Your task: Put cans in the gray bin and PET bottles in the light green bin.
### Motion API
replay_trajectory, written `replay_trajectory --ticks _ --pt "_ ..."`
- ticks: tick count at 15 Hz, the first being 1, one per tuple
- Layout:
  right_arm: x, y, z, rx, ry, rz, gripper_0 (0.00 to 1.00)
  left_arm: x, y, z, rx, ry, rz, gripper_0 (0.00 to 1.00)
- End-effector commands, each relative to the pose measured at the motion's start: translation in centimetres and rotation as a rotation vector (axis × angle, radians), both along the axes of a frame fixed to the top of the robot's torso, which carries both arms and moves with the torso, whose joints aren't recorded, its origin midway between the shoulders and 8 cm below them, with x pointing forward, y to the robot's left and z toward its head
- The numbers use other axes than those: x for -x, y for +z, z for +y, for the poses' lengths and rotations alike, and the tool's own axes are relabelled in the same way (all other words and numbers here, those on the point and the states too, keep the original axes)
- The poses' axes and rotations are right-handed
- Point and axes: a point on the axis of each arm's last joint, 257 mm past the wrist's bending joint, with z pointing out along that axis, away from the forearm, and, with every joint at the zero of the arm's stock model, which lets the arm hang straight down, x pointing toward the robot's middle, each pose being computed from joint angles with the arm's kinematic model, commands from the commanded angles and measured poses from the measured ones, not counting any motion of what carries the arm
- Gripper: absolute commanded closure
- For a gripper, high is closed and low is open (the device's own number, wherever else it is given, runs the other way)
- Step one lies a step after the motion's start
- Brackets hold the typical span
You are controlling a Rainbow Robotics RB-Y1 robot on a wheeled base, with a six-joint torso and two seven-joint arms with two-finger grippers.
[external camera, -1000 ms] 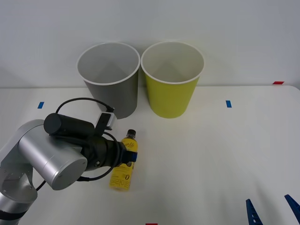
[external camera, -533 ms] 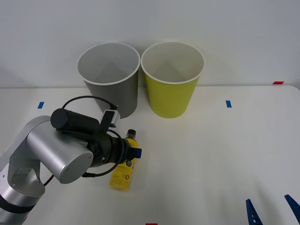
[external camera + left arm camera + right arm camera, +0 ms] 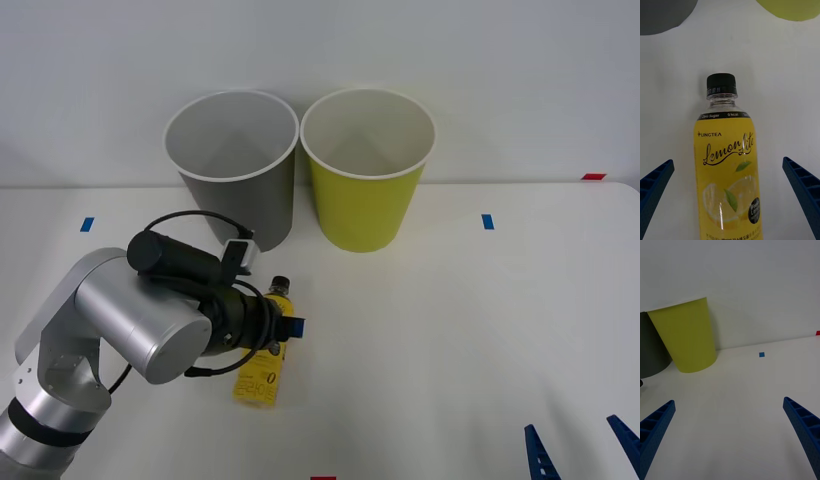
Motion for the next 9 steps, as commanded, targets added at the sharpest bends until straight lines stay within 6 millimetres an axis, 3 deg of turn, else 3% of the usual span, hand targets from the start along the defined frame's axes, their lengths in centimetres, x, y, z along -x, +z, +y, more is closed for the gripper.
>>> replay_trajectory --ticks 1,9 --pt "0.0 0.0 0.0 0.0 0.0 0.0 0.0 -0.9 0.1 0.5 -0.02 0.027 -0.025 0.0" --pt "0.0 0.0 0.0 0.0 0.0 0.0 0.0 0.2 -0.5 -0.7 -0.005 0.006 0.009 0.0"
